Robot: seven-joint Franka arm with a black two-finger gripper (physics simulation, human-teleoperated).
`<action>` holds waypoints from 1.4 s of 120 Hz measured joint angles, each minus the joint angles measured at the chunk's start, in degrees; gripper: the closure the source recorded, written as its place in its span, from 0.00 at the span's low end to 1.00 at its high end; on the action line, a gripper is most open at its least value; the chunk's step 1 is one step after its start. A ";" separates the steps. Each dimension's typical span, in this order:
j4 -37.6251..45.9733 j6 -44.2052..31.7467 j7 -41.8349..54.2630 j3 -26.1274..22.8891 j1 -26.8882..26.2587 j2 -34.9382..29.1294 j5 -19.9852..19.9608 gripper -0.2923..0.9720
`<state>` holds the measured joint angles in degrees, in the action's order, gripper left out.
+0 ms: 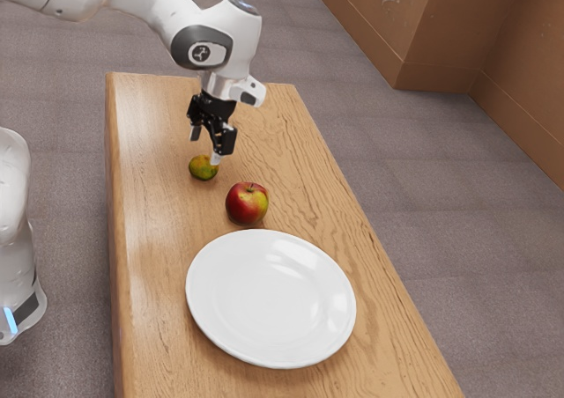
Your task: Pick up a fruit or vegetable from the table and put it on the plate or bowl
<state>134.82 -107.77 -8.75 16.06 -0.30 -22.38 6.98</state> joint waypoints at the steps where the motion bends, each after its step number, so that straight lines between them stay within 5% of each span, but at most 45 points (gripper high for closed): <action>1: 0.00 -0.03 -0.01 -0.05 -0.01 0.00 -0.03 0.23; 156: 4.10 -4.49 -0.42 2.88 0.03 1.03 0.56 0.23; 168: 4.08 -4.89 -0.47 2.99 0.04 1.41 1.05 0.33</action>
<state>138.89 -112.66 -9.22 19.05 -0.26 -20.96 8.03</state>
